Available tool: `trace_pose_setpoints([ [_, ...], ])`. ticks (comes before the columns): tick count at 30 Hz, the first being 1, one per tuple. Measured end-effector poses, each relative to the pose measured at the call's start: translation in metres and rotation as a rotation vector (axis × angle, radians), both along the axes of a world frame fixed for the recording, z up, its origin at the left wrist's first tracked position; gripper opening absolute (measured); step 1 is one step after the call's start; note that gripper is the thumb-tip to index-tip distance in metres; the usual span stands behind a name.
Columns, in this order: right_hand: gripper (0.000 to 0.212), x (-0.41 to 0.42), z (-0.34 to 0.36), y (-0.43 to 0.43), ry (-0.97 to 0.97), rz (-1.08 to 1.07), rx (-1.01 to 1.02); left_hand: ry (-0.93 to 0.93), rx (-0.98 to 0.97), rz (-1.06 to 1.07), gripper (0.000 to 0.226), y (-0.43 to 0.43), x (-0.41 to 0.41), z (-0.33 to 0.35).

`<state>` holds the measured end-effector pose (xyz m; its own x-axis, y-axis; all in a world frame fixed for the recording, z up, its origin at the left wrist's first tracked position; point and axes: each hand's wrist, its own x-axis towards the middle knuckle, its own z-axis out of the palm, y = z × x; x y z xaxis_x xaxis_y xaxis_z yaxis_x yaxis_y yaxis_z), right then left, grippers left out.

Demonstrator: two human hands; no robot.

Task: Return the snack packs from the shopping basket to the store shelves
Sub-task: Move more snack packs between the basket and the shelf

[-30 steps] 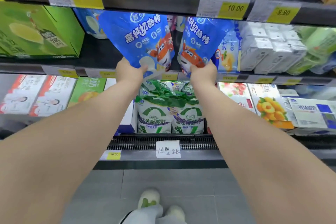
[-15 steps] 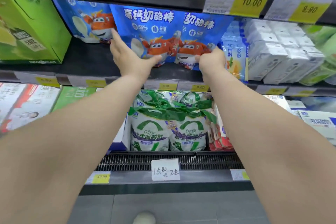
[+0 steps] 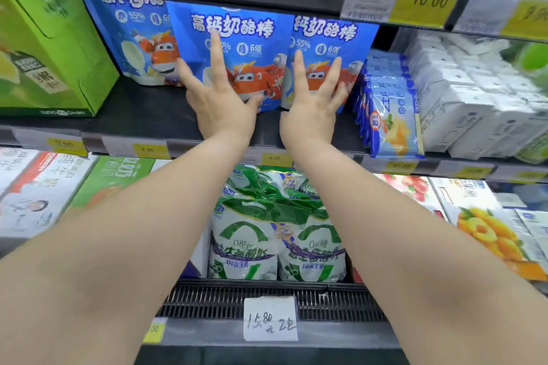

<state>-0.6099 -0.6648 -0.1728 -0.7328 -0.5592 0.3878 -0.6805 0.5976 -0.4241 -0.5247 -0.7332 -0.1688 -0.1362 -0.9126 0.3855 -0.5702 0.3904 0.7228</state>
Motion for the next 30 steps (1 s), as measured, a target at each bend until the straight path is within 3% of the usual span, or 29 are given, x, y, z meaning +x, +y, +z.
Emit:
trace_pose_setpoints([
  [3, 0.094, -0.011, 0.0, -0.014, 0.041, -0.021, 0.046, -0.073, -0.008, -0.048, 0.096, -0.003, -0.011, -0.004],
  [8, 0.093, -0.034, -0.005, -0.024, -0.009, -0.075, 0.056, -0.119, 0.103, -0.033, 0.094, -0.02, -0.036, -0.002],
  [13, 0.089, -0.04, -0.009, -0.014, -0.114, 0.034, 0.058, -0.199, 0.021, -0.016, 0.096, -0.022, -0.039, -0.003],
  [18, 0.066, -0.011, 0.004, 0.023, -0.037, 0.143, 0.076, -0.268, 0.075, -0.205, 0.078, -0.001, -0.001, 0.006],
  [23, 0.048, 0.044, 0.038, 0.07, -0.285, 0.229, 0.147, -0.316, 0.162, -0.377, 0.06, 0.047, 0.058, 0.028],
  [30, 0.045, 0.129, 0.104, 0.171, -0.471, 0.343, 0.269, -0.365, 0.279, -0.435, 0.05, 0.142, 0.161, 0.085],
])
